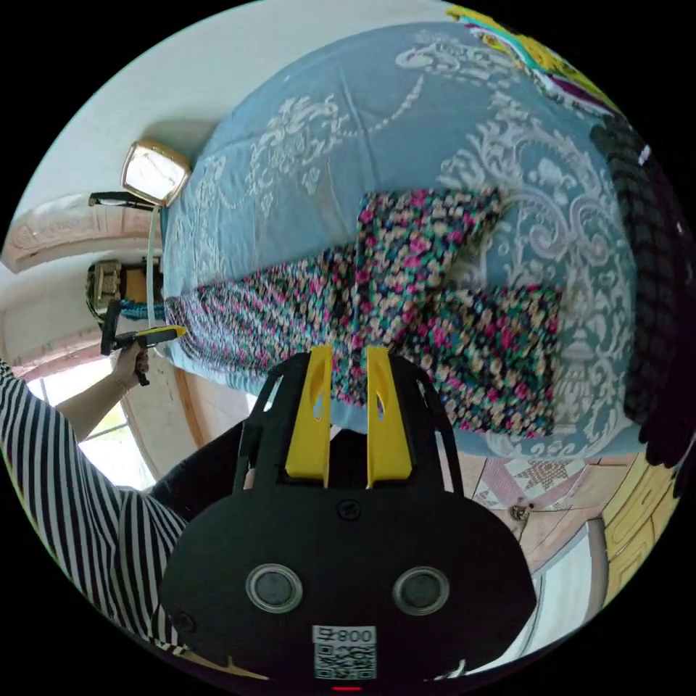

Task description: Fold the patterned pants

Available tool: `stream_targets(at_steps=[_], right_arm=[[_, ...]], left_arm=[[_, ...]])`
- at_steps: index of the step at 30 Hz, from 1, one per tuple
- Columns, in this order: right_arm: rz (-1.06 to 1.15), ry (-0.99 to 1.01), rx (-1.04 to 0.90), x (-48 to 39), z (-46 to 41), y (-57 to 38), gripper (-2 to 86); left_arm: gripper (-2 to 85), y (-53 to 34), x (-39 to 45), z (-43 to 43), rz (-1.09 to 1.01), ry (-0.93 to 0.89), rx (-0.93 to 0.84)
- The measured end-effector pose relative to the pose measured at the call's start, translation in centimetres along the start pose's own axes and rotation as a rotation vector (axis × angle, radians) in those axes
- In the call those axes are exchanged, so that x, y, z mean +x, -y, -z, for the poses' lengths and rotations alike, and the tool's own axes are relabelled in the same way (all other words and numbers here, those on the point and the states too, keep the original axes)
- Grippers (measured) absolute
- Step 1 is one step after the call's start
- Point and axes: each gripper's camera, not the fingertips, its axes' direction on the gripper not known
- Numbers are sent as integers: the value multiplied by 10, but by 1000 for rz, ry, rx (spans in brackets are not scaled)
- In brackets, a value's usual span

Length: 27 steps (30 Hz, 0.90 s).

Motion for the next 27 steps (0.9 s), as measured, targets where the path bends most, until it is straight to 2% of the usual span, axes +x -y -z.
stream_targets(at_steps=[3,6,9,13,15,20,27], right_arm=[[36,-88,107,0,14,20,92],[54,-142,133,-2,10,39,97],[70,-204,127,-6,0,42,89],[38,-353,121,2,-2,27,20],[7,-291,156,14,10,12,12],[-187,44,382,82,74,-66,2],[-373,182,491,151,107,-155,1]], left_arm=[[23,72,74,-21,-241,-203,73],[29,134,148,-43,-430,-306,107],[28,175,202,-65,-517,-341,105],[23,198,240,-90,-535,-351,83],[23,205,257,-103,-529,-378,73],[25,218,305,-126,-604,-383,48],[34,249,417,-160,-833,-338,18]])
